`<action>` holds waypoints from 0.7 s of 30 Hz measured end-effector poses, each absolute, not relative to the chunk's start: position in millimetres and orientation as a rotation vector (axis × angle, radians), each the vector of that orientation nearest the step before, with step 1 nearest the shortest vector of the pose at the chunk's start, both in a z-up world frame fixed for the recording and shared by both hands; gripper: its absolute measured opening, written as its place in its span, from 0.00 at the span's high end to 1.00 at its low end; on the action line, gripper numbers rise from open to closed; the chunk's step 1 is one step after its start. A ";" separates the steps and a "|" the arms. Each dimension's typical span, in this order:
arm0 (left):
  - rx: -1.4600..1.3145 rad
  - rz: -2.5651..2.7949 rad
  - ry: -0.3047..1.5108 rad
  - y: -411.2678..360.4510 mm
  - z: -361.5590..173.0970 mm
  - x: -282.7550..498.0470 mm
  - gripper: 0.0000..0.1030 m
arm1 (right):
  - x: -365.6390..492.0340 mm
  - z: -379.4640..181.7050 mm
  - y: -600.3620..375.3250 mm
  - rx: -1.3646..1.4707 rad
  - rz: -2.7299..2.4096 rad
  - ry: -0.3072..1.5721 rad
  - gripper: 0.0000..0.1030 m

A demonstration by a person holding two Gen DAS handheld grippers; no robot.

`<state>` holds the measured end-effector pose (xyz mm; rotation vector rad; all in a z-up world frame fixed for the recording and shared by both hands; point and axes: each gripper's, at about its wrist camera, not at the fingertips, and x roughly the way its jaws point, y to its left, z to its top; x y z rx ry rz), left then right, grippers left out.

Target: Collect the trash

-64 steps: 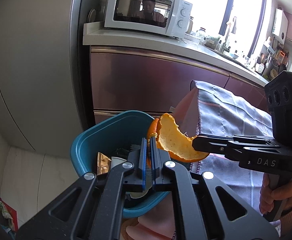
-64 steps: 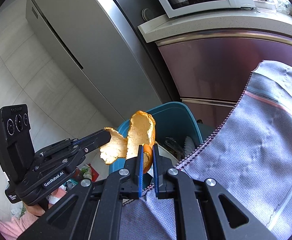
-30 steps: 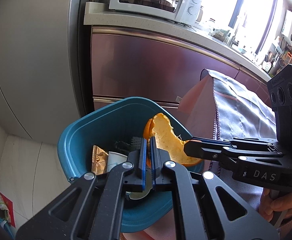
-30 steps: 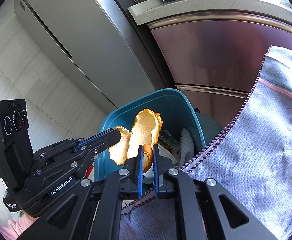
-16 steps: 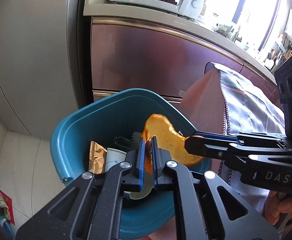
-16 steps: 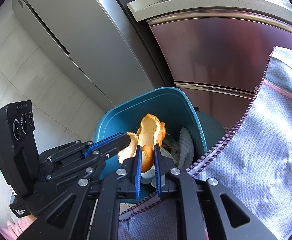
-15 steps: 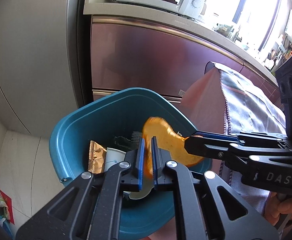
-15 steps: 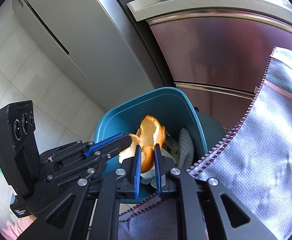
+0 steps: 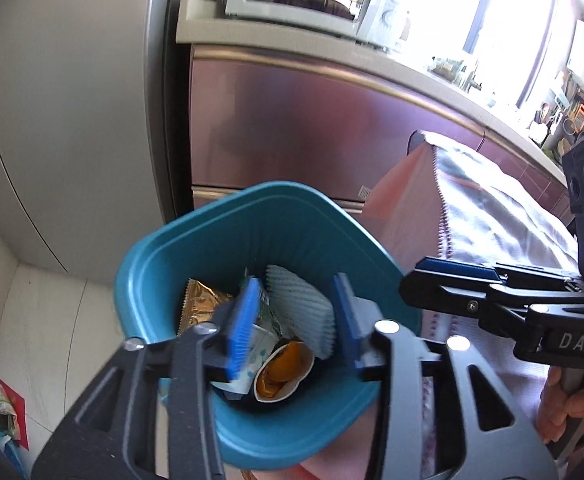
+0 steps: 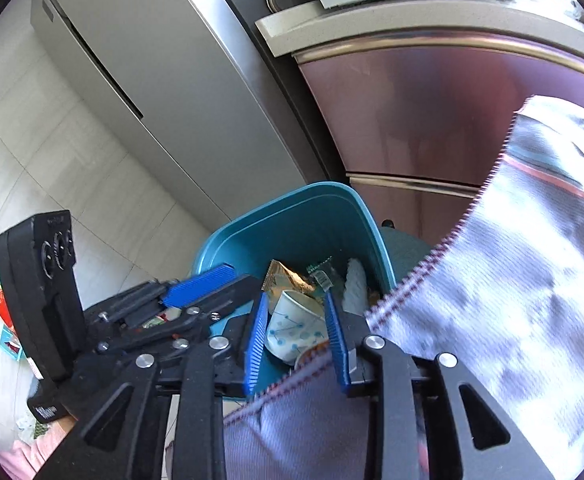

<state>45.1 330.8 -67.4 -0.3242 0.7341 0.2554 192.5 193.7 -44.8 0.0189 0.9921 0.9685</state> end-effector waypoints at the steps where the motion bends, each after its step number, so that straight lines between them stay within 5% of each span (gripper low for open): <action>1: -0.310 0.259 0.719 328.0 -63.2 40.2 0.55 | 188.8 -42.0 188.5 0.018 0.964 0.974 0.65; 8: -0.222 0.271 0.602 303.1 -30.0 3.0 0.12 | 149.5 -13.2 142.4 0.001 0.909 0.787 0.33; 10: -0.192 0.278 0.558 293.0 -21.3 -8.5 0.07 | 137.2 -5.5 125.9 -0.003 0.874 0.736 0.25; 15: -0.156 0.277 0.470 264.7 -4.9 -30.3 0.06 | 101.9 9.0 76.8 -0.018 0.737 0.585 0.08; 21: -0.124 0.275 0.373 222.4 11.0 -47.5 0.06 | 59.2 13.4 24.3 -0.043 0.563 0.453 0.07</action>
